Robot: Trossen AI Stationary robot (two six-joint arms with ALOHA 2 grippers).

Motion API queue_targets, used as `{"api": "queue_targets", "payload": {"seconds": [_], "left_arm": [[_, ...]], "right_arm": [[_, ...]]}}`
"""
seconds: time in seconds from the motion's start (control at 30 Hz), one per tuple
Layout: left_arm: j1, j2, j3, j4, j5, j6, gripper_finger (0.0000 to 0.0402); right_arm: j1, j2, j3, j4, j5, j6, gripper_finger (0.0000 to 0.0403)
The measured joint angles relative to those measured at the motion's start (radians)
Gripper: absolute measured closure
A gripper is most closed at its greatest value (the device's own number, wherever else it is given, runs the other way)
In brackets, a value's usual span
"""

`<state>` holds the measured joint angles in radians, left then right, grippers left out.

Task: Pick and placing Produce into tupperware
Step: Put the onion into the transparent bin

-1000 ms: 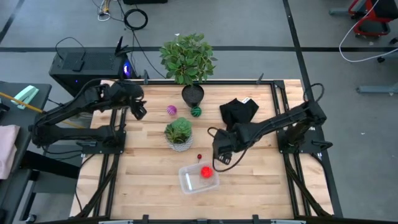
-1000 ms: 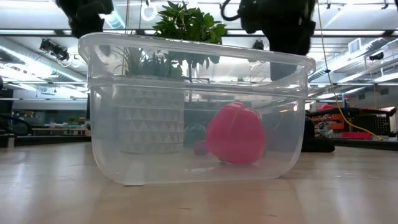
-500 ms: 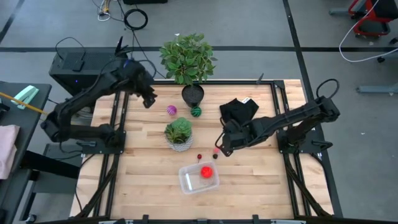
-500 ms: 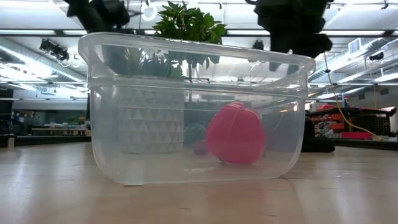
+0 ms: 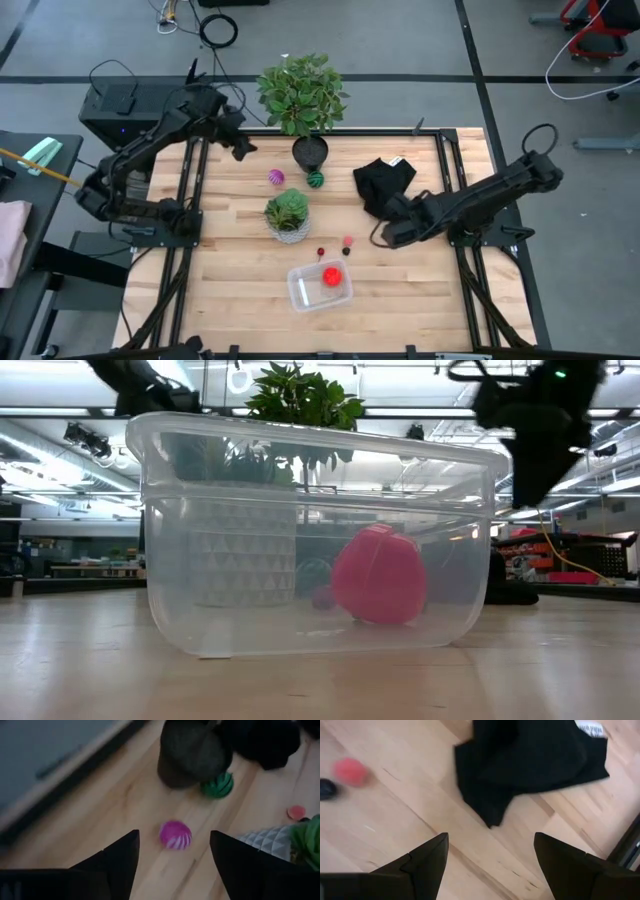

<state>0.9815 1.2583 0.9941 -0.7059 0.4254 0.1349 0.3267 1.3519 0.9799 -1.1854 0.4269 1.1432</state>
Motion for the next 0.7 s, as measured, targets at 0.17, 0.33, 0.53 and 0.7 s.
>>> {"api": "queue_targets", "payload": {"seconds": [0.17,0.33,0.53,0.7], "left_arm": [[-0.015,-0.149,-0.235,0.198,-0.006,-0.213,0.0164],[-0.078,-0.396,-0.488,0.634,-0.086,-0.499,0.0183],[-0.144,-0.440,-0.538,0.640,-0.233,-0.327,0.0199],[-0.147,-0.330,-0.537,0.632,-0.240,-0.211,0.0186]], "right_arm": [[0.004,-0.202,-0.151,0.008,-0.015,0.037,0.0104],[0.004,-0.384,-0.222,0.006,-0.013,0.039,0.0104],[0.003,-0.487,-0.231,0.020,-0.005,0.035,0.0104],[0.002,-0.489,-0.215,0.032,-0.012,0.057,0.0104]]}}
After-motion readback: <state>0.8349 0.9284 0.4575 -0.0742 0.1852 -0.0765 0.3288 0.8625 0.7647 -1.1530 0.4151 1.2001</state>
